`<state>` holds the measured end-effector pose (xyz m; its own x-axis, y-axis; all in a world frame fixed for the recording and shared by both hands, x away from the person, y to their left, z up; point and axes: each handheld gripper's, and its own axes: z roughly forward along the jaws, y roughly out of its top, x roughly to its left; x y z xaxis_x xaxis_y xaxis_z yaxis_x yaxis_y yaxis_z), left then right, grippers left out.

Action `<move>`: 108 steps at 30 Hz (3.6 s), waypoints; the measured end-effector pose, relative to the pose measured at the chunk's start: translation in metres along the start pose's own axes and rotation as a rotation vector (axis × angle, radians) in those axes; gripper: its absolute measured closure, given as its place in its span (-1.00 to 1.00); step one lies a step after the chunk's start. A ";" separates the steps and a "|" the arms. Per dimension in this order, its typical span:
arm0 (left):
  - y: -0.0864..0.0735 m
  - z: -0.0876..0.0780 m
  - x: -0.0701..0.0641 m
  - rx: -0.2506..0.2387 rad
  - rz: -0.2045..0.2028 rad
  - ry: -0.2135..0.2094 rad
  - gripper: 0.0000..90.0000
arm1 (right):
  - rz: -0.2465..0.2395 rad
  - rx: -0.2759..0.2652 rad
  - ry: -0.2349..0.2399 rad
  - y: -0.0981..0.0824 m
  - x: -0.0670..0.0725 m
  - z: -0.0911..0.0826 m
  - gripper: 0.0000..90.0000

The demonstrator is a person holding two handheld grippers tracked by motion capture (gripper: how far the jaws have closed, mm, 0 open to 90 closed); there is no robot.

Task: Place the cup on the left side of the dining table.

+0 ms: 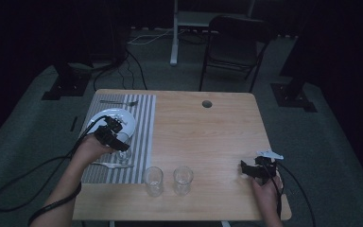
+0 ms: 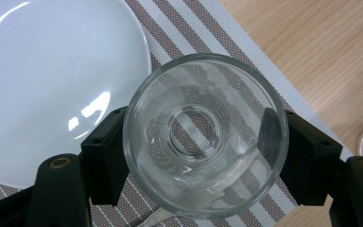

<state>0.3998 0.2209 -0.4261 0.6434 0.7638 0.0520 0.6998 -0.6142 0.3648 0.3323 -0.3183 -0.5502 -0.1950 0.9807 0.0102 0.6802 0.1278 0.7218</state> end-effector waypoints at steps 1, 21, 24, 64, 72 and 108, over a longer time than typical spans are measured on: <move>0.000 0.001 0.000 -0.003 -0.001 0.003 -0.36 | 0.000 0.000 0.000 0.000 0.000 0.000 -0.72; -0.014 0.016 -0.004 -0.084 -0.045 0.021 -0.59 | 0.000 0.000 0.000 0.000 0.000 0.000 -0.72; -0.017 0.017 -0.003 -0.100 -0.072 -0.016 -0.72 | 0.000 0.000 0.000 0.000 0.000 0.000 -0.72; -0.117 0.031 -0.010 -0.280 -0.436 0.165 -0.99 | 0.005 0.000 -0.003 0.000 0.000 0.000 -0.72; -0.134 0.041 -0.015 -0.274 -0.458 0.163 -0.99 | 0.005 0.000 -0.003 0.000 0.000 0.000 -0.72; -0.185 0.051 -0.023 -0.305 -0.515 0.259 -0.99 | 0.008 0.001 -0.006 0.000 0.001 0.000 -0.72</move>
<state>0.2712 0.3072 -0.5420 0.1270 0.9919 0.0087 0.7543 -0.1023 0.6485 0.3316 -0.3176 -0.5501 -0.1850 0.9827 0.0119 0.6822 0.1197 0.7213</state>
